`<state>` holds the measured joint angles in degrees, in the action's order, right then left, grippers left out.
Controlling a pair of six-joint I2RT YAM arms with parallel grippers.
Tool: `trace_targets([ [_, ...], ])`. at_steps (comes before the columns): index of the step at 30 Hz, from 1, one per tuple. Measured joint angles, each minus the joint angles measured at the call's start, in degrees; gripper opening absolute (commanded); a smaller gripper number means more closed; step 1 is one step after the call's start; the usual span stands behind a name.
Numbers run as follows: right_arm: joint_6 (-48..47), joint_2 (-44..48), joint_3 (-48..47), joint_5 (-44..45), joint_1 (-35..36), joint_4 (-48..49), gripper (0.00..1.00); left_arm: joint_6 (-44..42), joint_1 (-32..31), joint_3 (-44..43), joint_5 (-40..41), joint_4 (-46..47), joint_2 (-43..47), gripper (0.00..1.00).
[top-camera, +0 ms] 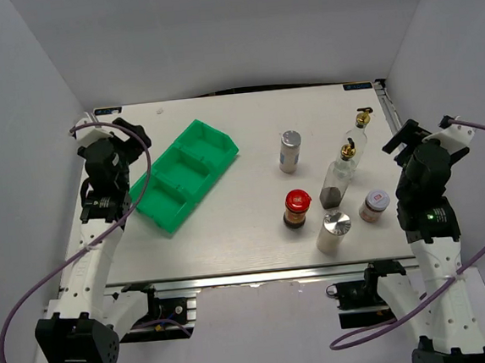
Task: Organize the condiment bottles
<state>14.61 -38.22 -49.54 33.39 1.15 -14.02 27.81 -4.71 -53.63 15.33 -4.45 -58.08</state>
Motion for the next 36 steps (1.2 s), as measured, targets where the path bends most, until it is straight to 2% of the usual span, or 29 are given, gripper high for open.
trace_targets([
  [10, 1.07, 5.49, 0.55, -7.93, 0.0, -3.23, 0.89, -2.23, 0.0, 2.01, -4.55, 0.35, 0.55, 0.98],
  [14, 0.66, 8.57, -1.14, -16.98, 0.0, -6.1, 0.9, -2.56, 0.0, 3.45, -5.97, 1.05, 0.68, 0.98],
  [18, 0.2, 9.53, -6.84, -27.34, 0.0, -8.33, 0.89, -2.97, 0.0, 5.16, -7.69, 2.14, 0.66, 0.98],
  [25, -2.14, 4.92, -13.07, -46.95, 0.0, -8.87, 0.89, -3.85, 0.0, 5.53, -8.79, 2.29, -0.81, 0.98],
  [31, -3.89, -3.1, -13.22, -49.92, 0.0, -11.74, 0.89, -4.24, 0.0, 5.53, -9.29, 2.4, -1.11, 0.98],
  [36, -4.9, -5.25, -12.04, -50.03, 0.0, -13.18, 0.89, -4.44, 0.0, 5.53, -10.03, 2.71, -1.11, 0.98],
])
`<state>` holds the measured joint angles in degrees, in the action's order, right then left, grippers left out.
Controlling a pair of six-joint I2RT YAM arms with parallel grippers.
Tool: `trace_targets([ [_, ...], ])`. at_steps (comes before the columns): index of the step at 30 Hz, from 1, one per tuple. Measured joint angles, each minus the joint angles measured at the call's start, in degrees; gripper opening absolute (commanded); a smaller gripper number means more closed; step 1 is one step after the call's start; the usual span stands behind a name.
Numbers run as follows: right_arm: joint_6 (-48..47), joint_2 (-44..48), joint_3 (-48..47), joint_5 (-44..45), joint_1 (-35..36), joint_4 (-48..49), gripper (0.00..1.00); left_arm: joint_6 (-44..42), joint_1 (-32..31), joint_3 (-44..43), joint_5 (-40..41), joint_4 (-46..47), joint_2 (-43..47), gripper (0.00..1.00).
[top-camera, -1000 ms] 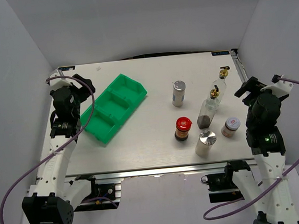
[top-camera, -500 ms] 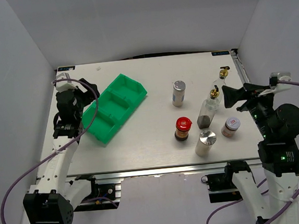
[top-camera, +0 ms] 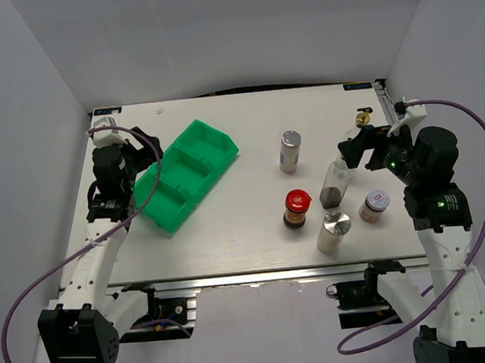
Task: Organize the condiment bottles
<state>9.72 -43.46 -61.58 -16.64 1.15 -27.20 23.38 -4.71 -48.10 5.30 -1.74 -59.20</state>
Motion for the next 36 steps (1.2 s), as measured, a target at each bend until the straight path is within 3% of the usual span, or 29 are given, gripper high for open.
trace_targets([
  [11, -1.18, -6.25, 4.31, 5.35, 2.69, 0.5, 0.89, -0.02, 0.0, 0.02, -1.11, 0.04, 0.0, 0.98],
  [22, -3.32, -7.28, 10.82, 14.01, 9.77, 8.07, 0.72, -0.37, 0.0, 0.55, -1.44, -0.26, -0.04, 0.98],
  [29, -4.76, -8.85, 12.74, 18.03, 10.27, 12.44, 0.48, -0.48, 0.0, 0.59, -1.25, -0.92, -0.04, 0.98],
  [32, -5.31, -8.94, 13.16, 18.88, 10.6, 13.81, 0.32, -0.52, 0.0, 0.59, -1.22, -1.03, -0.04, 0.98],
  [36, -5.68, -7.67, 14.69, 18.84, 10.88, 15.67, 0.25, -0.66, 0.0, 0.59, -1.18, -1.25, -0.04, 0.98],
])
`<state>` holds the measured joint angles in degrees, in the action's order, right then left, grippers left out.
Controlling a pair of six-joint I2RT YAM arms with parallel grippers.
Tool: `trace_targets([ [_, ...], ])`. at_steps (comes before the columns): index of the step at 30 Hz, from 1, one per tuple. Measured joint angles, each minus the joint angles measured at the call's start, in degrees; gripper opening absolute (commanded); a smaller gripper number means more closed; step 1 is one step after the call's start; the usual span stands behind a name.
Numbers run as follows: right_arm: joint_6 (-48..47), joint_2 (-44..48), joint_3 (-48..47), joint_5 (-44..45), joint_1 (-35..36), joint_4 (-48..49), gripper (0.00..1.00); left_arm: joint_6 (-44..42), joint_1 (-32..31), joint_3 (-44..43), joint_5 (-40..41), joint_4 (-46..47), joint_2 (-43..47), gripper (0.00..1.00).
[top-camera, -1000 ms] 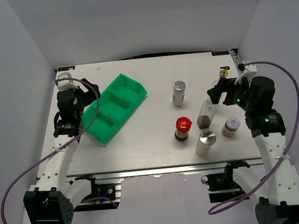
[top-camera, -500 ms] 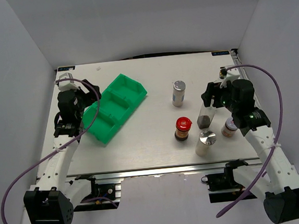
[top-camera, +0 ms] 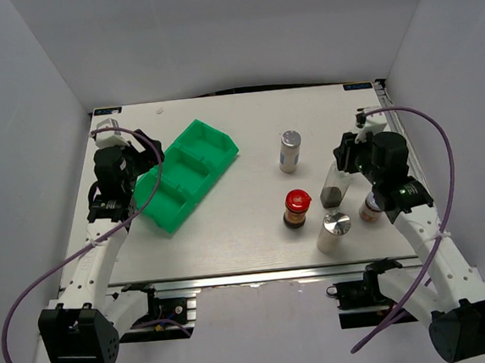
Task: Organize the condiment bottles
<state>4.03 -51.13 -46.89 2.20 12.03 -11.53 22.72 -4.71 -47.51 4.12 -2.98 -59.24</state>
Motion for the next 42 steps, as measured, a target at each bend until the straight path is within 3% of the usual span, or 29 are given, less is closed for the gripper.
trace_targets([
  [5, -0.22, 1.29, 0.31, -0.87, 0.07, -0.59, 0.05, 0.0, 0.0, 0.0, 0.0, -0.04, 0.0, 0.98],
  [11, -1.27, -0.11, -4.24, -2.58, 0.79, -1.9, 0.0, 0.0, 0.0, 0.0, 0.02, -0.07, 0.02, 0.98],
  [22, -4.96, -9.9, -30.77, -3.17, 6.8, -2.05, 0.0, -0.33, 0.0, 0.0, 1.05, -0.24, 0.11, 0.98],
  [28, -7.54, -21.7, -46.03, -4.28, 13.9, -1.03, 0.0, -0.81, 0.0, 0.0, 1.73, -0.5, 0.2, 0.98],
  [42, -6.93, -60.61, -72.35, -3.78, 25.57, 6.67, 0.0, -1.29, 0.0, 0.0, 2.78, -0.96, -0.13, 0.98],
])
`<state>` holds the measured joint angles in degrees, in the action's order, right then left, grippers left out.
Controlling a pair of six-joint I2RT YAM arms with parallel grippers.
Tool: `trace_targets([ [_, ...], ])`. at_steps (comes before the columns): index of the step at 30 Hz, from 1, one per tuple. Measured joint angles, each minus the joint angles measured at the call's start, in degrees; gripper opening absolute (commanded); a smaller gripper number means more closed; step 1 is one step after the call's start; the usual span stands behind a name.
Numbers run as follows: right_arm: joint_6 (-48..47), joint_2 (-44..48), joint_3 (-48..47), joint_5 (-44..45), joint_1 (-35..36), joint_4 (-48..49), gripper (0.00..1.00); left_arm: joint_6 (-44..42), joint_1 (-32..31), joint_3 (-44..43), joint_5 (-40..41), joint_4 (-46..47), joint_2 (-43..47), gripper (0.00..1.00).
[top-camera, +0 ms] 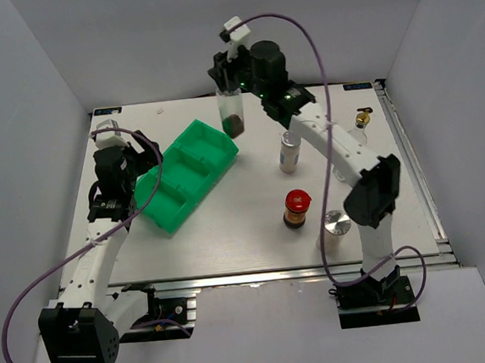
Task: Organize the condiment bottles
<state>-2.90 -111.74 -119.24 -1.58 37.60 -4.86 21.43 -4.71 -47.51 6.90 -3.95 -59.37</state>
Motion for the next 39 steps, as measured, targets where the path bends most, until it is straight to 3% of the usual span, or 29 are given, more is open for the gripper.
trace_targets([
  [4, 0.46, -8.98, -7.21, 0.9, 2.49, 5.27, 0.0, -0.02, 0.0, 0.0, 0.04, -0.28, -0.24, 0.98],
  [19, -0.81, -20.17, -9.68, -0.13, 5.95, 23.54, 0.0, -0.66, 0.0, 0.0, 0.17, -0.37, -0.24, 0.98],
  [39, -5.33, -27.63, -9.66, -5.75, 6.71, 32.33, 0.0, -1.27, 0.0, 0.22, 1.05, -0.37, -1.2, 0.98],
])
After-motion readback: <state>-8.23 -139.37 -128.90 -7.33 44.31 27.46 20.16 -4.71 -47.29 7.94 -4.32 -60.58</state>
